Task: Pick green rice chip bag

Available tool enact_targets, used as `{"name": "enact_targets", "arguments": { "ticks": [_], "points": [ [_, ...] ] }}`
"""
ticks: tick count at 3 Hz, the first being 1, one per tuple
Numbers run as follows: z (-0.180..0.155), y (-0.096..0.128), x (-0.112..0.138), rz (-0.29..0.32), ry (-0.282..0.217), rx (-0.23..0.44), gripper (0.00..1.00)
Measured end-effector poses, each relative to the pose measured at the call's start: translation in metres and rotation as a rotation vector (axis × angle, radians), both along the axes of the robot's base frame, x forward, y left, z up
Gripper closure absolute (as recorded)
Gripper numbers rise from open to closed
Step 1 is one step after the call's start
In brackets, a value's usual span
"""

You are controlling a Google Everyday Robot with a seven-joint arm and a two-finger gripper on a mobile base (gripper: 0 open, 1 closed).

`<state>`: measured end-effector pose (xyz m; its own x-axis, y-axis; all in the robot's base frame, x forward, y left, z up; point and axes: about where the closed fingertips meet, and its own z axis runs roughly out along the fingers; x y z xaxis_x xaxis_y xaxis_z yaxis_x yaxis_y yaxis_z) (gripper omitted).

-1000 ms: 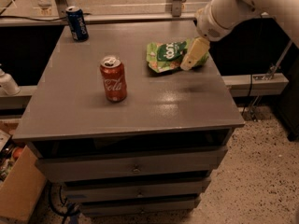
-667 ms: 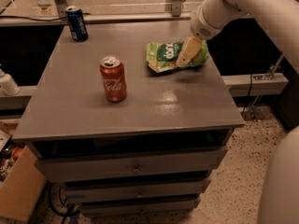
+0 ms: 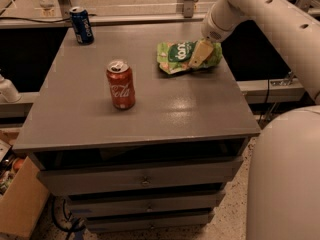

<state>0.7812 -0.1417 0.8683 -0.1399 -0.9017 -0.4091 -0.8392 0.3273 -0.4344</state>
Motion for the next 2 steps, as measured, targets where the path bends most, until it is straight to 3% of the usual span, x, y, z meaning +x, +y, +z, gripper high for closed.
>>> {"name": "enact_targets", "arguments": {
  "ticks": [2],
  "points": [
    [0.0055, -0.0107, 0.0068, -0.026, -0.009, -0.002, 0.65]
  ]
}}
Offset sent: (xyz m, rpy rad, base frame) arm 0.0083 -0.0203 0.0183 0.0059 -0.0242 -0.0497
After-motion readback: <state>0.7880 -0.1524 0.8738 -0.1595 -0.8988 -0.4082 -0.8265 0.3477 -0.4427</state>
